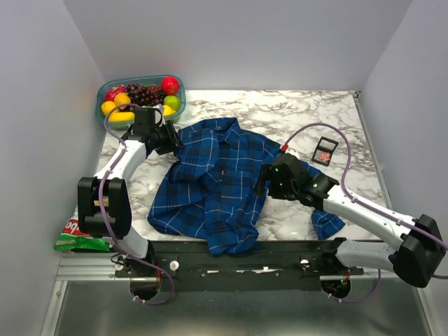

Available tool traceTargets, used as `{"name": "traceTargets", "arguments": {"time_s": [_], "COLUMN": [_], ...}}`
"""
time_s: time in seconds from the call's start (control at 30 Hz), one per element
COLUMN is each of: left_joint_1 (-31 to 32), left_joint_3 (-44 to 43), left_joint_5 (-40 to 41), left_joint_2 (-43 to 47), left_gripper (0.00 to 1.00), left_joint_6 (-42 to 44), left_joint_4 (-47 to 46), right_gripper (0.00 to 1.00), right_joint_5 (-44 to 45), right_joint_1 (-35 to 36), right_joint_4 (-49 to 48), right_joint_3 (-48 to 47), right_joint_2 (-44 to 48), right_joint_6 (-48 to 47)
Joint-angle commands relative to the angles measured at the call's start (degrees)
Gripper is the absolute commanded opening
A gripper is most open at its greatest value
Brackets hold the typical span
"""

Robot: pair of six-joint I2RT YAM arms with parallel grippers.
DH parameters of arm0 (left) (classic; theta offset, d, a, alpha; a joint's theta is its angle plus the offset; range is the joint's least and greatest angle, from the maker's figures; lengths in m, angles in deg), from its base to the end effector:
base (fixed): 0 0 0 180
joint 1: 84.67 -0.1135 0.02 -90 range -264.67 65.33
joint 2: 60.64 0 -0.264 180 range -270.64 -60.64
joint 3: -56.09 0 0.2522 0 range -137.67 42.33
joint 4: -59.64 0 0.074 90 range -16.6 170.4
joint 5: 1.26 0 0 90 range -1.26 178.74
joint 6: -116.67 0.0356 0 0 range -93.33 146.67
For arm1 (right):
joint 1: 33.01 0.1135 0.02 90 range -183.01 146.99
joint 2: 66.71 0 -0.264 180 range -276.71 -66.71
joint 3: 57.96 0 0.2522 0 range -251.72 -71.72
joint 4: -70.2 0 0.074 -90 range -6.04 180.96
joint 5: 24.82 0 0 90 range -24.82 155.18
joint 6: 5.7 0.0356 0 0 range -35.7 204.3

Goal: Pin the brooch onto the clothing
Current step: Flatten out the crumpled clothing at the center of the board.

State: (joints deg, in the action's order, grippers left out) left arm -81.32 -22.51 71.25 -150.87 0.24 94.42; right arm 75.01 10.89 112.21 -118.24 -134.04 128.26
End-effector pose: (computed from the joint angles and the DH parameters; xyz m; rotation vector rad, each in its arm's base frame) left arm 0.3413 -0.0307 0.2485 -0.3374 2.3949 -0.6069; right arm 0.1772 0.1620 0.2438 0.0806 2.4695 0.4866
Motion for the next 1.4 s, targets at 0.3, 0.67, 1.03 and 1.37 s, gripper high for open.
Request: {"name": "traceTargets", "arguments": {"time_s": [0.3,0.67,1.03,1.37], "left_joint_1": [0.6,13.9,37.1,37.2], "left_joint_3": [-3.7,-0.1,14.0,5.4], "left_joint_5": [14.7,45.2,31.4,23.6], "left_joint_2": [11.8,30.0,33.9,41.6], "left_gripper": [0.08,0.08,0.27,0.99], "left_joint_6": [5.6,15.7,5.2,9.7], "left_joint_4": [0.1,9.8,13.2,12.5], "right_gripper": [0.9,0.9,0.9,0.87], "right_joint_5": [1.3,2.0,1.7,-1.5], "right_joint_1": [0.0,0.0,0.0,0.1], "right_joint_4": [2.0,2.0,1.9,-0.5], "right_joint_3": [1.0,-2.1,-6.5,-11.4], "right_joint_2": [3.0,1.2,-2.1,-4.9], "right_joint_6": [0.7,0.1,-1.4,-2.5]}}
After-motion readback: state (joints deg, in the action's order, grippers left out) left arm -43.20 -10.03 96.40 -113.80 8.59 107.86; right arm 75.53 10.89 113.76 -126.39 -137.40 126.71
